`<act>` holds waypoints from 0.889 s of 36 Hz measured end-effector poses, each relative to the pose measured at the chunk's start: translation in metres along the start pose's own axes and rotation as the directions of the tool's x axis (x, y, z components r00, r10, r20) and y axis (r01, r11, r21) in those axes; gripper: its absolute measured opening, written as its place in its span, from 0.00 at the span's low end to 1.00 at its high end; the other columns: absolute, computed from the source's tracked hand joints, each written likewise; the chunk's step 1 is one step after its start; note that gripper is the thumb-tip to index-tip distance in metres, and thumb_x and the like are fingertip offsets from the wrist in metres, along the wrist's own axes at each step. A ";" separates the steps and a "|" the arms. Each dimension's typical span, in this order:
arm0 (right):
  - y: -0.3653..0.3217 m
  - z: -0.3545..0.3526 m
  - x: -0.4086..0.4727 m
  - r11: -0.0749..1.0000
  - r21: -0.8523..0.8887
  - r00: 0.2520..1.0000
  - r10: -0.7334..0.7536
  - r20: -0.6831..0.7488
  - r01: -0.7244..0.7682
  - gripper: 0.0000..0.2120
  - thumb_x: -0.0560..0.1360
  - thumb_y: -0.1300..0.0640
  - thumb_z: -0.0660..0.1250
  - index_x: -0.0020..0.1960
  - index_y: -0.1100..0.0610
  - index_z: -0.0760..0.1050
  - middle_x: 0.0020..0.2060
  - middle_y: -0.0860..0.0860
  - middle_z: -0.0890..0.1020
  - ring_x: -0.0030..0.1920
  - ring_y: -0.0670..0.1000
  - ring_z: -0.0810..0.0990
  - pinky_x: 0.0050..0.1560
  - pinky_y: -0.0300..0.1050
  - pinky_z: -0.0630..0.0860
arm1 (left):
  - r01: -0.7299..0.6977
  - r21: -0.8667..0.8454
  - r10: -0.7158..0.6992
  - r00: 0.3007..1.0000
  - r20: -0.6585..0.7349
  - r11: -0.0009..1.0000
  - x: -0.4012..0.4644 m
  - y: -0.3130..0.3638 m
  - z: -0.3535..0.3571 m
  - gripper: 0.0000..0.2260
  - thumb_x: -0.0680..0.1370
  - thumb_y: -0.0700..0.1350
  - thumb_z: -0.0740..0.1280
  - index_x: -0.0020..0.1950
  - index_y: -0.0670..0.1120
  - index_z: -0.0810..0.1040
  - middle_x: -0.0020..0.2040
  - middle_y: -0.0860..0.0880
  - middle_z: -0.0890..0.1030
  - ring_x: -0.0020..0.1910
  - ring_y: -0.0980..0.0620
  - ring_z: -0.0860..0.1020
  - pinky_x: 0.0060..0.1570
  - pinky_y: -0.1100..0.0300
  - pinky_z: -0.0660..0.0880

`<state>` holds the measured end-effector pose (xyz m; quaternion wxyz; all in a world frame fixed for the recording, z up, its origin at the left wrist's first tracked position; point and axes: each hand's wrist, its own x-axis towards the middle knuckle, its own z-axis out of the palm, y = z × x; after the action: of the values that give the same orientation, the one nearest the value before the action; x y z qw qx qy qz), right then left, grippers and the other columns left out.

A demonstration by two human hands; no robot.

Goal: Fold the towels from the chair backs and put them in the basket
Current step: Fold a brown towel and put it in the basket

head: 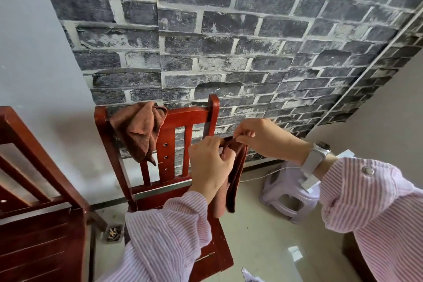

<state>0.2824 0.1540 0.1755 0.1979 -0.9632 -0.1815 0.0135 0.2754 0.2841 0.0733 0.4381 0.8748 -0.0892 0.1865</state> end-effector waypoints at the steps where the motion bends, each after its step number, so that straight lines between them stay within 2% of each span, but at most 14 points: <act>1: 0.001 0.000 0.000 1.000 -0.002 1.000 -0.007 -0.006 0.007 0.05 0.75 0.61 0.65 0.49 0.60 0.78 0.44 0.52 0.82 0.44 0.50 0.79 0.48 0.41 0.75 | 0.013 0.009 -0.013 1.000 0.011 1.000 -0.001 -0.001 0.001 0.15 0.71 0.52 0.56 0.38 0.45 0.77 0.35 0.51 0.78 0.34 0.54 0.73 0.48 0.54 0.70; 4: 0.006 -0.001 0.000 1.000 0.000 0.999 -0.023 -0.038 0.023 0.06 0.75 0.62 0.63 0.49 0.61 0.78 0.46 0.53 0.81 0.45 0.51 0.78 0.50 0.43 0.75 | -0.010 -0.052 0.013 0.998 0.063 0.999 -0.006 -0.010 0.004 0.15 0.72 0.51 0.56 0.39 0.43 0.78 0.37 0.49 0.77 0.34 0.52 0.74 0.48 0.55 0.70; 8: 0.022 -0.005 -0.004 1.000 -0.013 0.994 0.006 -0.107 -0.007 0.05 0.75 0.63 0.63 0.48 0.61 0.78 0.44 0.52 0.79 0.44 0.50 0.77 0.49 0.40 0.72 | -0.066 -0.098 0.083 0.980 0.180 0.993 -0.019 -0.034 -0.001 0.14 0.74 0.47 0.59 0.42 0.40 0.80 0.39 0.47 0.78 0.36 0.52 0.75 0.39 0.63 0.73; 11: 0.036 -0.001 -0.011 0.999 0.042 0.983 0.036 -0.180 -0.029 0.05 0.74 0.67 0.64 0.46 0.63 0.78 0.42 0.50 0.77 0.43 0.50 0.75 0.47 0.34 0.67 | -0.079 -0.067 0.093 0.965 0.244 0.995 -0.026 -0.051 -0.005 0.05 0.73 0.39 0.67 0.43 0.39 0.81 0.40 0.47 0.79 0.37 0.55 0.75 0.40 0.71 0.69; 15: 0.054 0.016 -0.020 0.997 0.062 0.966 0.070 -0.249 -0.056 0.05 0.73 0.68 0.64 0.45 0.64 0.78 0.42 0.50 0.76 0.44 0.50 0.74 0.48 0.37 0.69 | -0.104 -0.065 0.119 0.938 0.325 0.992 -0.032 -0.061 -0.004 0.02 0.71 0.37 0.70 0.42 0.40 0.82 0.40 0.48 0.80 0.36 0.56 0.74 0.40 0.75 0.67; 17: 0.060 0.023 -0.022 0.999 0.031 0.959 0.046 -0.278 -0.039 0.04 0.73 0.68 0.64 0.45 0.64 0.77 0.41 0.51 0.76 0.43 0.51 0.74 0.47 0.36 0.68 | -0.108 -0.045 0.117 0.924 0.365 0.993 -0.034 -0.064 -0.001 0.03 0.71 0.38 0.70 0.42 0.40 0.82 0.40 0.47 0.80 0.36 0.53 0.76 0.39 0.72 0.69; 19: 0.066 0.028 -0.024 1.000 -0.002 0.947 0.028 -0.321 -0.030 0.05 0.73 0.67 0.63 0.44 0.64 0.77 0.41 0.54 0.78 0.42 0.51 0.74 0.47 0.37 0.68 | -0.114 -0.020 0.113 0.914 0.390 0.993 -0.037 -0.068 0.001 0.04 0.71 0.40 0.71 0.44 0.40 0.82 0.42 0.46 0.80 0.39 0.50 0.78 0.42 0.64 0.72; 22: 0.074 0.032 -0.028 0.999 -0.020 0.927 0.038 -0.374 -0.050 0.07 0.74 0.63 0.60 0.44 0.63 0.76 0.40 0.56 0.79 0.42 0.49 0.73 0.48 0.45 0.70 | -0.101 -0.020 0.100 0.893 0.438 0.995 -0.039 -0.071 0.001 0.08 0.72 0.43 0.70 0.48 0.41 0.80 0.46 0.48 0.78 0.44 0.52 0.77 0.46 0.62 0.74; 24: 0.078 0.033 -0.030 0.998 -0.042 0.921 0.036 -0.387 -0.056 0.09 0.74 0.61 0.59 0.44 0.64 0.76 0.40 0.57 0.78 0.43 0.49 0.72 0.48 0.46 0.70 | -0.118 -0.027 0.116 0.874 0.473 0.993 -0.038 -0.070 0.000 0.07 0.72 0.44 0.69 0.46 0.41 0.78 0.43 0.50 0.76 0.42 0.53 0.75 0.43 0.63 0.72; 28: 0.089 0.036 -0.033 0.994 -0.052 0.907 0.070 -0.414 -0.100 0.07 0.73 0.65 0.60 0.44 0.65 0.76 0.39 0.59 0.79 0.41 0.59 0.77 0.48 0.49 0.72 | -0.125 -0.059 0.137 0.856 0.499 0.990 -0.029 -0.064 -0.001 0.01 0.71 0.39 0.68 0.40 0.42 0.78 0.37 0.53 0.71 0.35 0.54 0.71 0.35 0.64 0.65; 32: 0.102 0.042 -0.034 0.990 -0.051 0.898 0.098 -0.428 -0.132 0.05 0.73 0.68 0.62 0.45 0.65 0.76 0.40 0.59 0.78 0.41 0.61 0.77 0.46 0.58 0.75 | -0.080 -0.083 0.113 0.821 0.559 0.993 -0.021 -0.062 0.001 0.06 0.73 0.44 0.68 0.37 0.44 0.76 0.34 0.55 0.69 0.33 0.58 0.68 0.34 0.63 0.64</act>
<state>0.2815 0.0708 0.0959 0.1935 -0.9591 -0.0772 -0.1919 0.2758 0.3207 0.0187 0.4068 0.8726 -0.2637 -0.0600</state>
